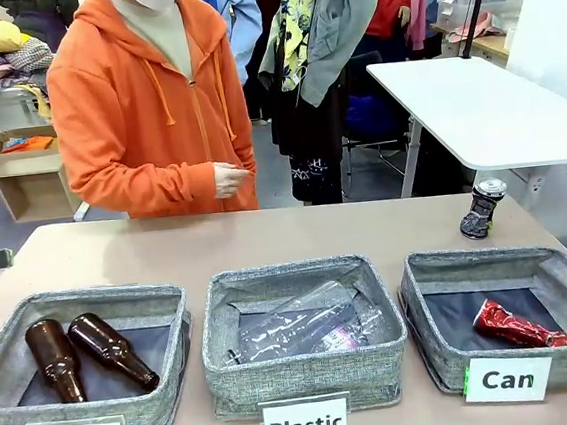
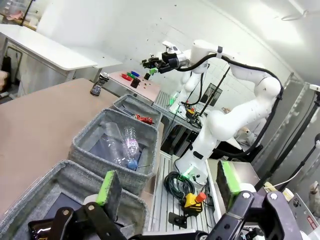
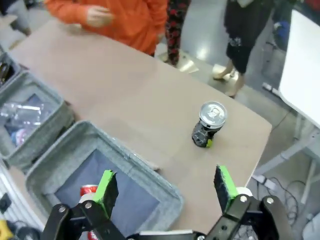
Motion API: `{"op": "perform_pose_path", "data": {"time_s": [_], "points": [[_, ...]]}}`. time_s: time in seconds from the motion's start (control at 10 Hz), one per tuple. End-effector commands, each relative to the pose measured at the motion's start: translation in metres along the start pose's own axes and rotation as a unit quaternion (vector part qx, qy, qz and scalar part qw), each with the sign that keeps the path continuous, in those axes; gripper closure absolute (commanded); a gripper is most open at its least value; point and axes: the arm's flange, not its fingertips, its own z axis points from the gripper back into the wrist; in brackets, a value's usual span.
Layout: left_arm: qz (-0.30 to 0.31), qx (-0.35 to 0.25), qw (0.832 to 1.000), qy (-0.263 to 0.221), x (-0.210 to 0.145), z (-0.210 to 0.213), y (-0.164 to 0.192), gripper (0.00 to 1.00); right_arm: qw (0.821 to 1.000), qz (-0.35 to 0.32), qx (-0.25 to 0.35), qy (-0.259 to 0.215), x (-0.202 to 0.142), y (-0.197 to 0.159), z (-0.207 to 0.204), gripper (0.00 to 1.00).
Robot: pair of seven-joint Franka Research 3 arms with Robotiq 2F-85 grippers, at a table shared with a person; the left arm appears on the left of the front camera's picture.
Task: Sort the can waste into the basket.
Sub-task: Pick up the can waste from the table and place it in the right Fabric basket.
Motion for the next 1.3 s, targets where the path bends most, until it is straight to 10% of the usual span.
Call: {"op": "perform_pose_path", "data": {"time_s": [0.0, 0.5, 1.2], "points": [[0.003, 0.005, 1.0, -0.012, 0.001, -0.007, -0.004, 0.0, 0.998, 0.054, 0.03, -0.013, -0.008, -0.054, -0.007, 0.0], [0.003, 0.005, 1.0, -0.012, 0.001, -0.007, -0.004, 0.0, 0.99, 0.141, 0.031, -0.009, -0.047, -0.131, -0.058, 0.0], [0.003, 0.005, 1.0, -0.012, 0.001, -0.007, -0.004, 0.0, 0.99, 0.096, 0.078, -0.061, -0.066, -0.167, -0.149, 0.0]]}}
